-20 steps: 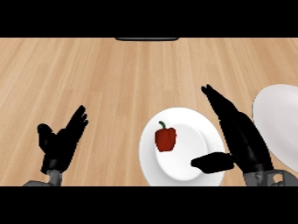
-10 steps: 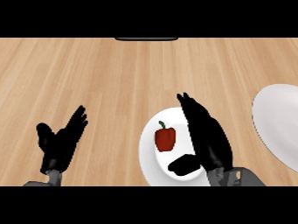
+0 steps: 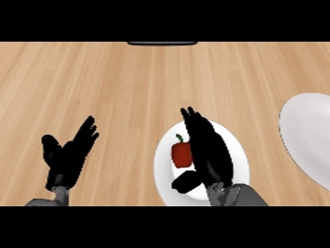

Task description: Pick the bell pepper from the plate and place it in the plate

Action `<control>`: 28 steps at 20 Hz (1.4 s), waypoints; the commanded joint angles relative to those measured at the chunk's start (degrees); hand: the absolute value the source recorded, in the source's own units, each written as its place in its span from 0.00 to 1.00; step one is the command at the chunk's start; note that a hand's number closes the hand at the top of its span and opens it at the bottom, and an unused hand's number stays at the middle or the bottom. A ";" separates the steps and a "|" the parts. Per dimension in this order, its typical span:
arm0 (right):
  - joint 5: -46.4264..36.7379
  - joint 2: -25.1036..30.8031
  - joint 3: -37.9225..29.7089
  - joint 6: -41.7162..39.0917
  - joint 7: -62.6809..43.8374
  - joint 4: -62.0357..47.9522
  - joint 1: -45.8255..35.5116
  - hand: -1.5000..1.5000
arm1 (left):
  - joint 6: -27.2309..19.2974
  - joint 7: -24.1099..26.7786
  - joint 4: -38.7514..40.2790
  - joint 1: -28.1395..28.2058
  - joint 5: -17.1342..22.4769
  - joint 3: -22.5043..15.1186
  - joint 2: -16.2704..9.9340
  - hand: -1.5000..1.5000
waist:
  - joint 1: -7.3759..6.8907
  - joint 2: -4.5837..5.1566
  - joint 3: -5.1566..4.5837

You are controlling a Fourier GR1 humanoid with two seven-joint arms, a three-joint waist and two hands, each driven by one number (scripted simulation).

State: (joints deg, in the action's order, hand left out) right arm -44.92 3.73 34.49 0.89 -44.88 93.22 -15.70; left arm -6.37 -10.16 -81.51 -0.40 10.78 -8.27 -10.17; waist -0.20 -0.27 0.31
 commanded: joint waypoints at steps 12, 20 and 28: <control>-4.81 -3.65 -2.87 2.02 2.31 -14.59 -3.10 0.00 | 0.32 -3.40 -2.70 2.54 -2.74 0.26 2.03 0.50 | -0.30 0.32 -0.30; -5.02 -2.94 -2.80 -5.76 6.01 -15.38 -2.05 1.00 | 2.87 -0.96 2.27 -0.11 -2.69 2.89 2.26 0.50 | 0.06 0.31 -0.32; -12.45 -3.20 -0.87 -2.53 8.15 -15.05 -0.43 1.00 | 1.92 -2.51 0.60 0.35 -3.98 2.21 4.98 0.50 | 0.24 0.23 -0.32</control>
State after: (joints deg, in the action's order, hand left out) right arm -53.95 0.85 31.80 -1.41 -36.68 76.31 -18.75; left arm -3.93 -12.35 -83.45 0.60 7.53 -5.59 -7.13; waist -0.17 -0.34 0.13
